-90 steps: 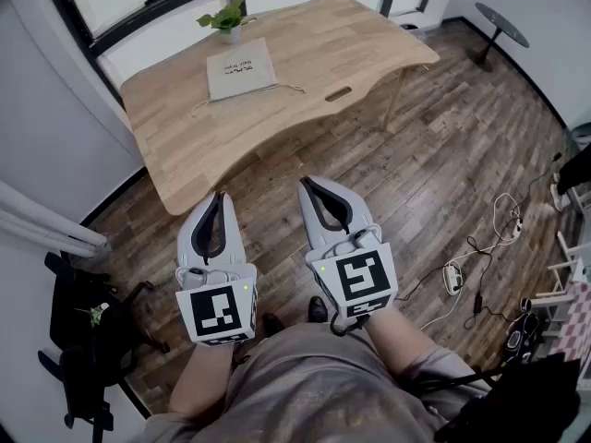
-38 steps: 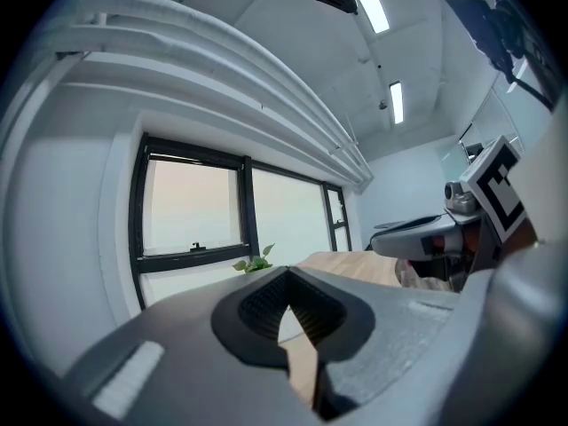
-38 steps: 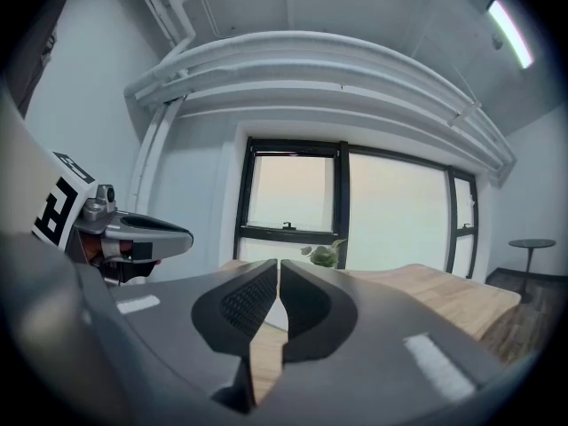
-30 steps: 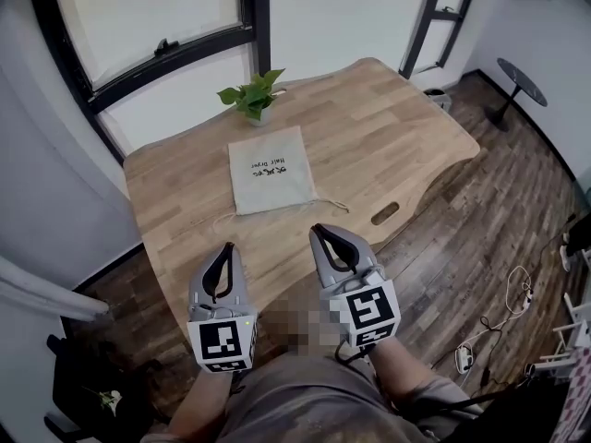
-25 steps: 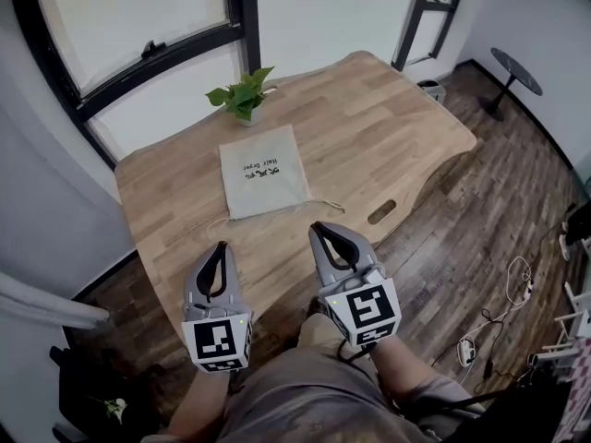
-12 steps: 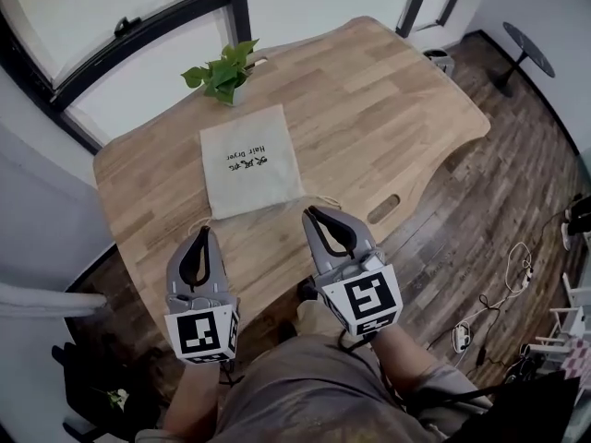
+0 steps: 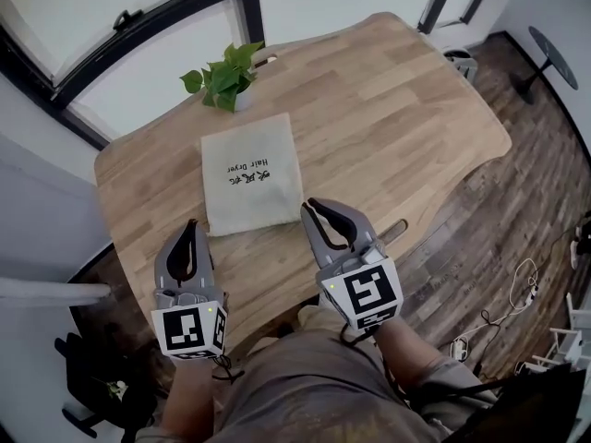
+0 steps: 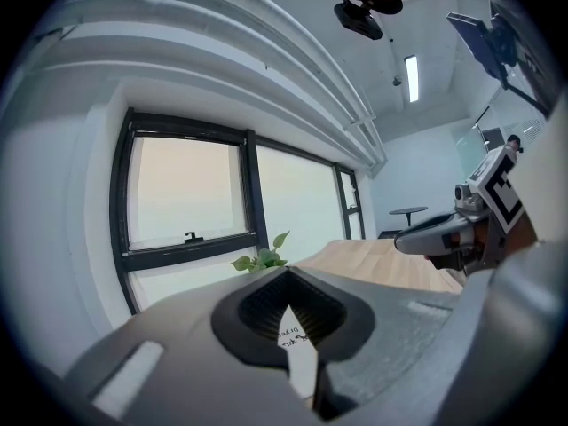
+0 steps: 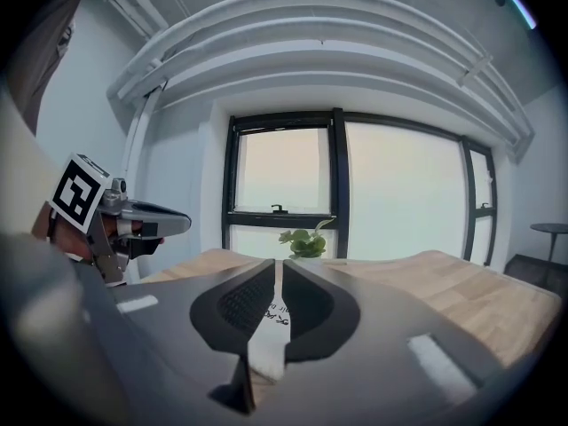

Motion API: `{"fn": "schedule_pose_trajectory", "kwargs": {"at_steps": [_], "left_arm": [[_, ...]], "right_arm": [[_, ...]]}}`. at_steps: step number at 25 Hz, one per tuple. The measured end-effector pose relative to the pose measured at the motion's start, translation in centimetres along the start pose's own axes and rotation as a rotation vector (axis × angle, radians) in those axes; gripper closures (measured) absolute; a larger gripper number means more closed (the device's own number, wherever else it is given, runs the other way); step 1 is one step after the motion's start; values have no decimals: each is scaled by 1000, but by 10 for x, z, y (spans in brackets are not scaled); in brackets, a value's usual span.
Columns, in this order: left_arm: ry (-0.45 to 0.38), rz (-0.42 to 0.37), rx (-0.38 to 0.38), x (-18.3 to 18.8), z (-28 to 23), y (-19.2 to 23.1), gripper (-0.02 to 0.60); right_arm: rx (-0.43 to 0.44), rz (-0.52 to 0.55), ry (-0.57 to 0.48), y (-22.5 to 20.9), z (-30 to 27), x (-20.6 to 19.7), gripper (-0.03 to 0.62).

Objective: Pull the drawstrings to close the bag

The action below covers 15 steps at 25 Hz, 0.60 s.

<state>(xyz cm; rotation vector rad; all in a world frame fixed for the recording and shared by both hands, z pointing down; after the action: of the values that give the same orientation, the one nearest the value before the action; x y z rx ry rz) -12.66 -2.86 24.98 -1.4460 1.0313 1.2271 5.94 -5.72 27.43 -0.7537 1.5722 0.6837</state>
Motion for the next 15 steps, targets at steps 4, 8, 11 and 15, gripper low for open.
{"fn": "schedule_pose_trajectory", "kwargs": {"at_steps": [4,8,11,15], "left_arm": [[16,-26,14,2,-10,5,580],[53,-19,22,-11,-15,16,580],[83,12,28,-28,-18,27,580],[136,37,13,-63,-21,36,580]], "right_arm": [[26,21,2,-16,-12,3,536],[55,26,30,-23,-23,0,531],[74,35,53,-27,-31,-10,517],[84,33,81,-32,-41,-32,500]]}}
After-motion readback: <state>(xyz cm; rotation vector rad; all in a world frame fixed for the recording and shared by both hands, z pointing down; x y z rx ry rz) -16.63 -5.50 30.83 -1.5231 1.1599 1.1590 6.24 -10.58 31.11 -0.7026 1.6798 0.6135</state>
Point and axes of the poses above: the fingertips, and each gripper's own axes: z backward along the fingers, y to its left, x out of its top, the point moved 2 cm from there along z, backward along the fingers, and after that the axes turned 7 degrees about -y, right-handed, at the moved point
